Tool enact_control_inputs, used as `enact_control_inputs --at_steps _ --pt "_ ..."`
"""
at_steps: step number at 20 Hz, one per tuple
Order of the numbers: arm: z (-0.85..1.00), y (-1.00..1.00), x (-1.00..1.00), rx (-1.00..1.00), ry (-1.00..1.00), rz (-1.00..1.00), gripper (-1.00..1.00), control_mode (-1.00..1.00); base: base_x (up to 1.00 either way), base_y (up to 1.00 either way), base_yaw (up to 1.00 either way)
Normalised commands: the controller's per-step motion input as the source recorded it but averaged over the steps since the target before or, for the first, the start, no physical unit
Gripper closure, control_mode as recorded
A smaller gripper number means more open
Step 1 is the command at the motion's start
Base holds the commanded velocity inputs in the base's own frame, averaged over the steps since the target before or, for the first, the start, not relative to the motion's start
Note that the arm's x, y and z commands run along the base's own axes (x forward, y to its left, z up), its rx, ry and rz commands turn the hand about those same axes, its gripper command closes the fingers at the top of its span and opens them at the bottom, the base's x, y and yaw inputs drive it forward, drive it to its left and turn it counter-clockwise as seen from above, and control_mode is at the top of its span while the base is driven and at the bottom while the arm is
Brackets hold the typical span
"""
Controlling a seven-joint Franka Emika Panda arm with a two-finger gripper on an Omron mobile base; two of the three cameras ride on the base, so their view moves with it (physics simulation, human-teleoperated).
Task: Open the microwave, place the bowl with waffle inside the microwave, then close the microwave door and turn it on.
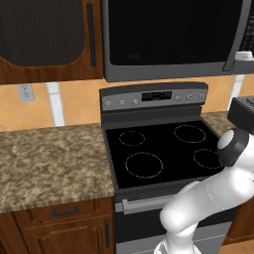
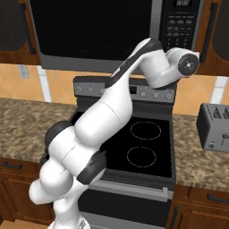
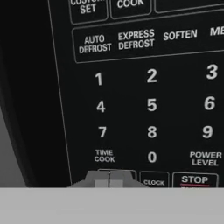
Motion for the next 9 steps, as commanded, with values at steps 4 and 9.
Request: enact_control_inputs --at_steps 4,9 --pt "-0.08 0.01 0.2 0.0 0.0 -0.04 1.0 -1.0 0.0 0.0 0.0" --pt "-0.07 0.06 -0.14 0.0 0.0 -0.02 1.0 -1.0 0.0 0.0 0.0"
